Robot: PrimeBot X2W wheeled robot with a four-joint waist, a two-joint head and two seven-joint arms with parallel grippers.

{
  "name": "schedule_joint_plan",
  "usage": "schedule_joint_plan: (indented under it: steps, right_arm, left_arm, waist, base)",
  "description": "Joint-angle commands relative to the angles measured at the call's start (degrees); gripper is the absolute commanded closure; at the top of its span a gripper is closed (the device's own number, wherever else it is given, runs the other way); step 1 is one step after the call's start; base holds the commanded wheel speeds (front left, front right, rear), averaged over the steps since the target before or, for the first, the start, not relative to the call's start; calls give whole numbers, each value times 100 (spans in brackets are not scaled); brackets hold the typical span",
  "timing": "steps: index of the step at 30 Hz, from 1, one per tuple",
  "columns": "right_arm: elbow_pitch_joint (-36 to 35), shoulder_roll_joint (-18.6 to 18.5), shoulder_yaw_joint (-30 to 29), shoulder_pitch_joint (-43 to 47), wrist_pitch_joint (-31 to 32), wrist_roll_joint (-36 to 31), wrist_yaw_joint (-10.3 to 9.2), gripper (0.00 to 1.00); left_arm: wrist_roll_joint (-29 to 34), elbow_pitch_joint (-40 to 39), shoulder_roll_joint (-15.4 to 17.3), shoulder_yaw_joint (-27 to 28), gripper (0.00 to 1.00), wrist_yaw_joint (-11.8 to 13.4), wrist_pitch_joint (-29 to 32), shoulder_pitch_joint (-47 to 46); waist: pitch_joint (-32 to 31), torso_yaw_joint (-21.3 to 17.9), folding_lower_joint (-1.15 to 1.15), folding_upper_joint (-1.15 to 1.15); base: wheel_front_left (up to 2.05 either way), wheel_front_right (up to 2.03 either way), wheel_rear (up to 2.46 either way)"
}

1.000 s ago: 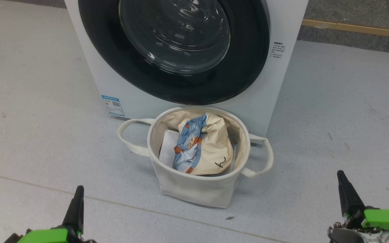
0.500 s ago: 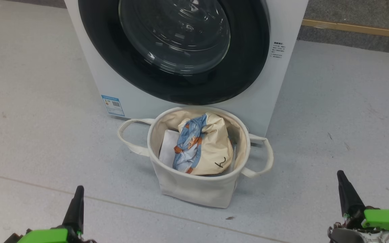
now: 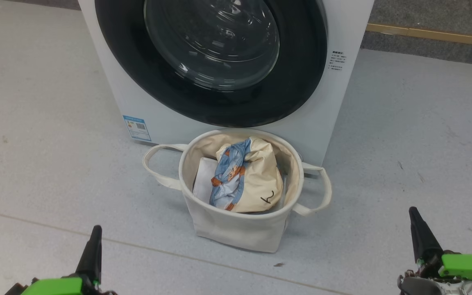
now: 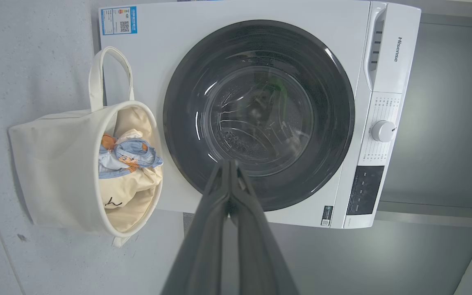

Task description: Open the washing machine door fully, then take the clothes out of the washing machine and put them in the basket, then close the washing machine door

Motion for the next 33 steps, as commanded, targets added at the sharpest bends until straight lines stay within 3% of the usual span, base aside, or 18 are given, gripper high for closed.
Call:
schedule_joint_plan:
  steps: [1, 33]
  right_arm:
    - [-212, -34, 108, -237, 43, 32, 1, 100]
    - [-212, -34, 108, -237, 43, 32, 1, 100]
  left_arm:
    - [-18, -153, 30, 194, 100, -41, 46, -248]
    - [-18, -153, 30, 194, 100, -41, 45, -248]
  waist:
    - [0, 0, 0, 0]
    - [0, 0, 0, 0]
  base:
    - [0, 0, 0]
    - [0, 0, 0]
